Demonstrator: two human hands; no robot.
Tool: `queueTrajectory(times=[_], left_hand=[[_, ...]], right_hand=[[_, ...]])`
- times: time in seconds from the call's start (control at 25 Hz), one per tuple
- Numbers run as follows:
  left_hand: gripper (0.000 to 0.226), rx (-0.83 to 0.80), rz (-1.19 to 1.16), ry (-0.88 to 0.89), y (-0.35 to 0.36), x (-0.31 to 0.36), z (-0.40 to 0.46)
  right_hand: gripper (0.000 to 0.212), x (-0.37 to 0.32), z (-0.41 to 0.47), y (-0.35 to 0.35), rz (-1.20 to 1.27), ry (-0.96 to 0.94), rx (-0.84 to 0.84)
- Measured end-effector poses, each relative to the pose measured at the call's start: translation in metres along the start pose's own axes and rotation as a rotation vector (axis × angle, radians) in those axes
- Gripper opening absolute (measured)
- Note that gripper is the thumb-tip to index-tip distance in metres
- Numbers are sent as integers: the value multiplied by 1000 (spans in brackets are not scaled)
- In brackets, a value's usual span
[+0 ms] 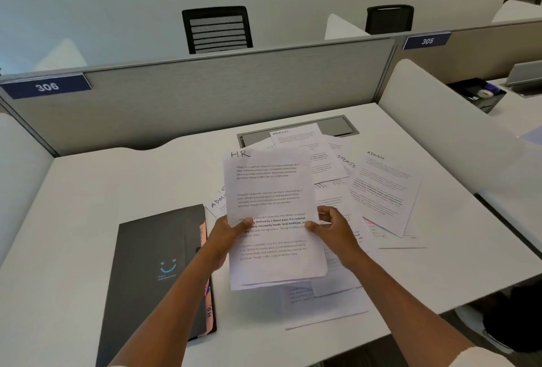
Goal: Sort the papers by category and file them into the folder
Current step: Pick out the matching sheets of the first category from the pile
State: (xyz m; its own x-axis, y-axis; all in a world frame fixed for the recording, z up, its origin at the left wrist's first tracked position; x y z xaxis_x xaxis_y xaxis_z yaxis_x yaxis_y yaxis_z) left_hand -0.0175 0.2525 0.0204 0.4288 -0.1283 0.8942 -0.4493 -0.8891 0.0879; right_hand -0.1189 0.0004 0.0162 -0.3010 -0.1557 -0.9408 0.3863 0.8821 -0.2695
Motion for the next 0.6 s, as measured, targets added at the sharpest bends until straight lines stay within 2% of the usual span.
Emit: queueTrajectory(times=[0.12, 0.32, 0.48, 0.6], left_hand=[[41, -57, 66, 56, 23, 14, 1], [51, -44, 47, 162, 50, 35, 5], [31, 51, 22, 233, 60, 40, 14], [32, 102, 46, 232, 68, 31, 17]], right_hand=[[30, -16, 12, -8, 107, -32, -118], [26, -40, 23, -31, 100, -181, -16], [22, -55, 32, -45, 27, -283, 11], [22, -47, 37, -48, 13, -305, -19]])
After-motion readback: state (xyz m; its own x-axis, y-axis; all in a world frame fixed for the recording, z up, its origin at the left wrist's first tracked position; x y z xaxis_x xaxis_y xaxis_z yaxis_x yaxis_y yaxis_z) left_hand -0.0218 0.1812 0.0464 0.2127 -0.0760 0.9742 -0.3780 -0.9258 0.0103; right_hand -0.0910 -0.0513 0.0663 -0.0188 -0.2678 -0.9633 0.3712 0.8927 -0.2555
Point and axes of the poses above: each hand's wrist, its own z-axis towards the middle knuckle, its own y-axis out of the palm, x = y × z, the point moved 7 cm from there along z, towards the middle knuckle, and after that the axes turned 6 degrees about -y, right-handed, at the moved point
